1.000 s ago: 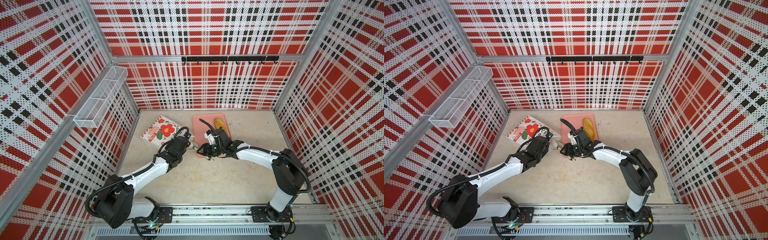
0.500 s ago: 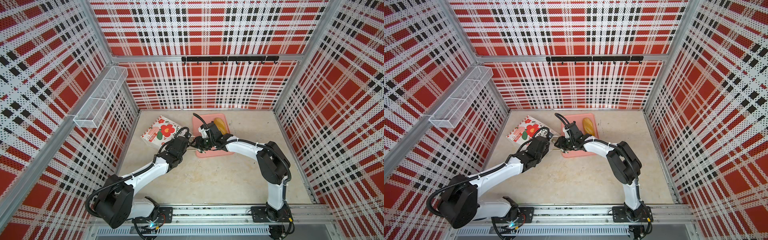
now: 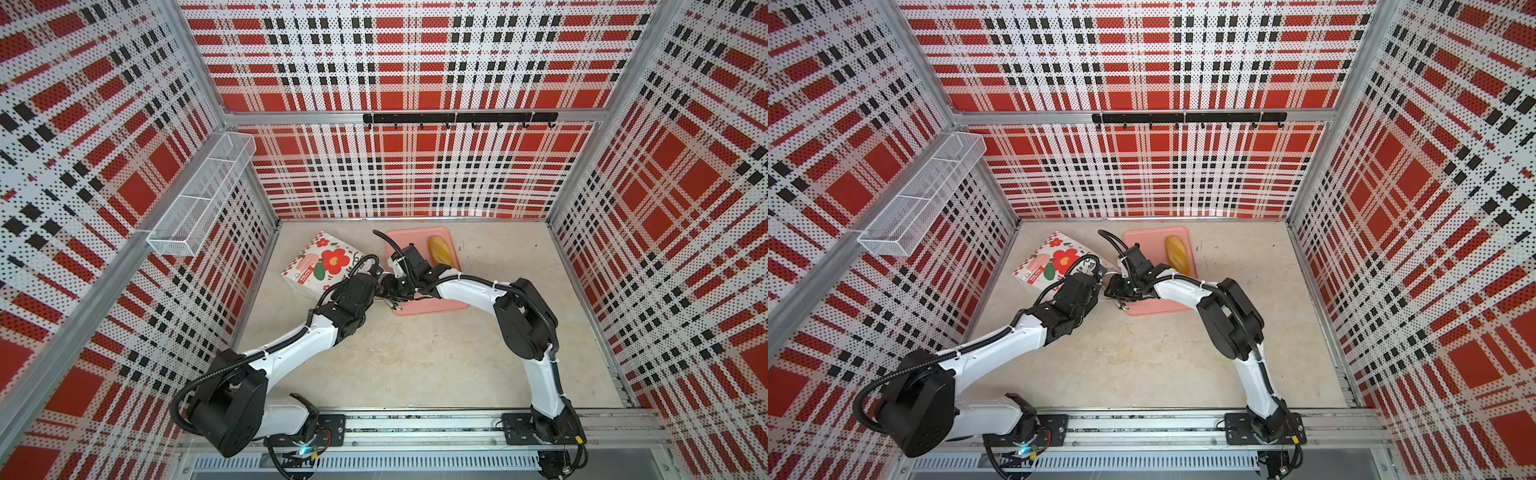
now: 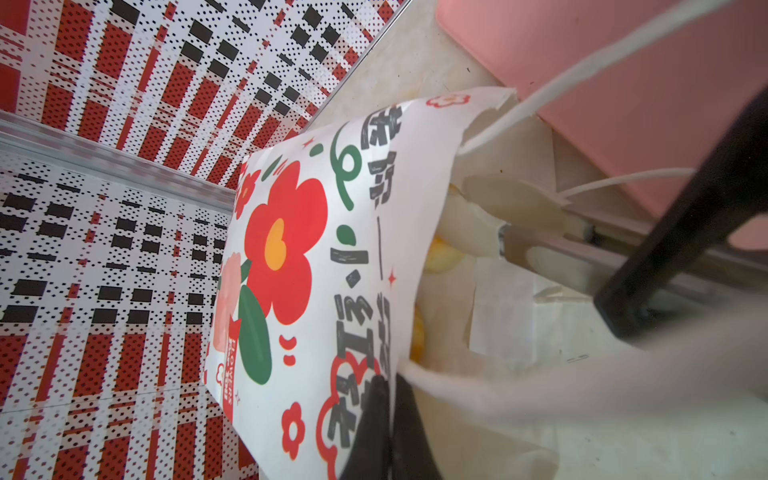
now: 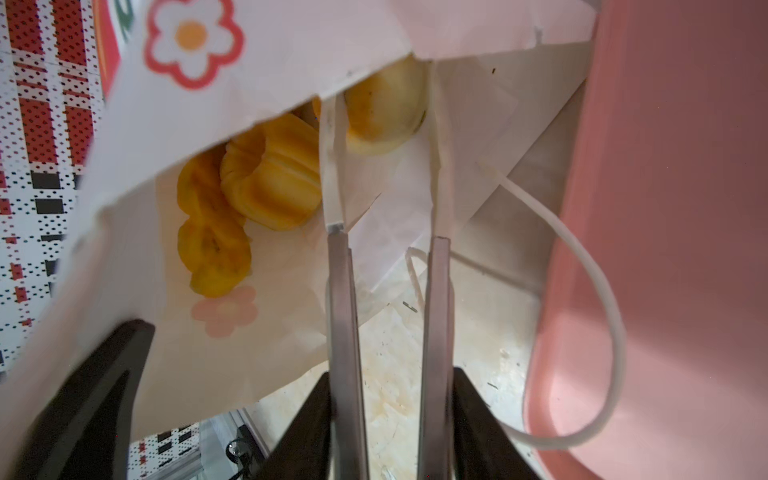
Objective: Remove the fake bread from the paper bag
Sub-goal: 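Close the tongs on a ring-shaped bun inside the bag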
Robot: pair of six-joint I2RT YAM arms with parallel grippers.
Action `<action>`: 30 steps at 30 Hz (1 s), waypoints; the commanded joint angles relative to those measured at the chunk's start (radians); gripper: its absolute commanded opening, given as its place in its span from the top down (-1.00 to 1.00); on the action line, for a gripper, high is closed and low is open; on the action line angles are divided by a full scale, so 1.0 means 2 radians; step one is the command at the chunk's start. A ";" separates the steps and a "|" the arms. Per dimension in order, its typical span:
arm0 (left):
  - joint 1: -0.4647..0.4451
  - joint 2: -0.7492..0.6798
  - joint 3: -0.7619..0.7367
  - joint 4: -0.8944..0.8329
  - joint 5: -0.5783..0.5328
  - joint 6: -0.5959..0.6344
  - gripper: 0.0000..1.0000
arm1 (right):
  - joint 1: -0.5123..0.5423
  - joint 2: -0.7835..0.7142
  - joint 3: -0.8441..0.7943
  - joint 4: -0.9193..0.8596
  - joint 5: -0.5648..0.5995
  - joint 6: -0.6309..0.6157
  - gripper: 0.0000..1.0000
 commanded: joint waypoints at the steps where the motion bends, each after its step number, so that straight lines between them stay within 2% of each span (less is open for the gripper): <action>1: -0.008 0.009 0.011 0.008 -0.010 -0.015 1.00 | 0.010 0.004 0.023 -0.003 0.010 -0.010 0.38; 6: -0.018 0.022 0.011 0.013 -0.026 -0.014 1.00 | 0.012 -0.030 -0.015 0.009 0.023 -0.003 0.85; 9: -0.020 0.023 0.012 0.016 -0.031 -0.014 1.00 | 0.013 -0.061 -0.045 0.014 0.030 0.001 0.99; 16: -0.018 0.024 0.011 0.019 -0.041 -0.021 1.00 | 0.020 -0.149 -0.121 0.006 0.052 -0.003 1.00; 23: -0.019 0.027 0.018 0.016 -0.050 -0.024 1.00 | 0.027 -0.236 -0.173 -0.064 0.083 -0.027 1.00; 30: -0.014 0.022 0.020 0.013 -0.056 -0.031 1.00 | 0.037 -0.328 -0.242 -0.109 0.116 -0.026 1.00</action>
